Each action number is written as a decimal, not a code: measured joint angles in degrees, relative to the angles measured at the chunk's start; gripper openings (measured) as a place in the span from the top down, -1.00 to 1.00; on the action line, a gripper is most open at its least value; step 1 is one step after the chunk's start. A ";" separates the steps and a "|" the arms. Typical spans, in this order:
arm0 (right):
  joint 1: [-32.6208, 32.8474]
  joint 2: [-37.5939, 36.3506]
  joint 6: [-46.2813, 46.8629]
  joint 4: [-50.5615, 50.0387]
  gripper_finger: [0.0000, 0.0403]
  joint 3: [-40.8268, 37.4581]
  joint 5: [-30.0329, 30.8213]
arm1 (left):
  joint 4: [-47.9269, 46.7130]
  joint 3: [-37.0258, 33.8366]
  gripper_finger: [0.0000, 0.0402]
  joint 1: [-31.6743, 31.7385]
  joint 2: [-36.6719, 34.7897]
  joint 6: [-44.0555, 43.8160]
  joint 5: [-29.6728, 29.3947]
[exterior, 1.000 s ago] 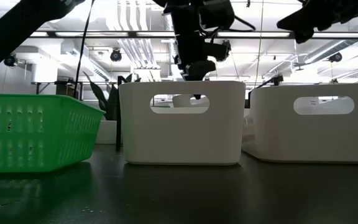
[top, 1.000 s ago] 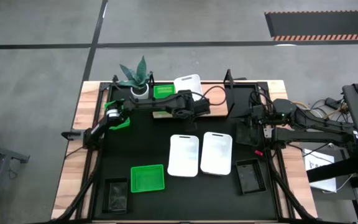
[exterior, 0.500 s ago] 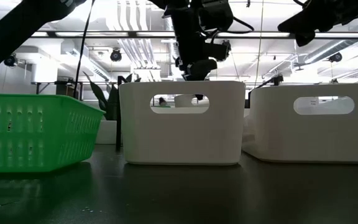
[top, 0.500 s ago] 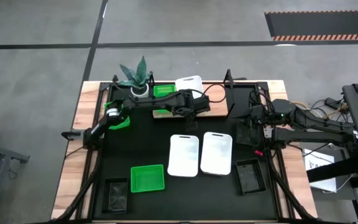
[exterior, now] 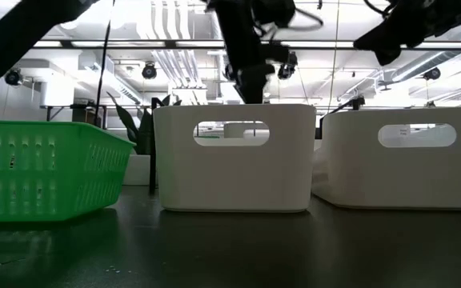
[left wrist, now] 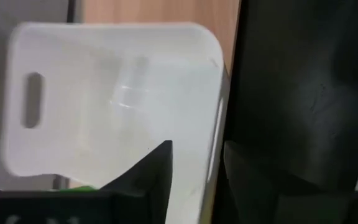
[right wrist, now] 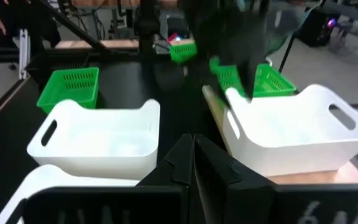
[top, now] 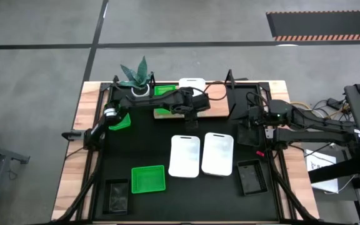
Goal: Stack baskets on shelf by color
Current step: Put the left white bin on the shelf
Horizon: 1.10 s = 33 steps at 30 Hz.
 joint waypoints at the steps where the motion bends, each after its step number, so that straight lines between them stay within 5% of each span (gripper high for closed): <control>1: 0.02 0.36 0.00 0.02 0.96 0.02 0.00 | 0.04 0.02 0.34 -0.12 -0.88 0.71 0.02; 8: 0.00 2.48 0.50 0.04 0.96 0.00 0.01 | 1.20 -0.67 0.40 -1.87 -5.80 3.03 5.28; 17: 0.01 3.70 1.57 -0.44 0.96 0.00 0.00 | 21.70 -12.63 0.97 -4.27 -5.69 10.30 10.72; 23: 0.00 3.64 2.03 -0.48 0.96 0.00 0.00 | 38.03 -22.11 0.96 -2.32 -5.68 10.05 10.40; 33: 0.00 3.64 2.06 -0.48 0.96 0.00 0.00 | 44.97 -25.76 1.00 1.20 -5.69 9.77 7.55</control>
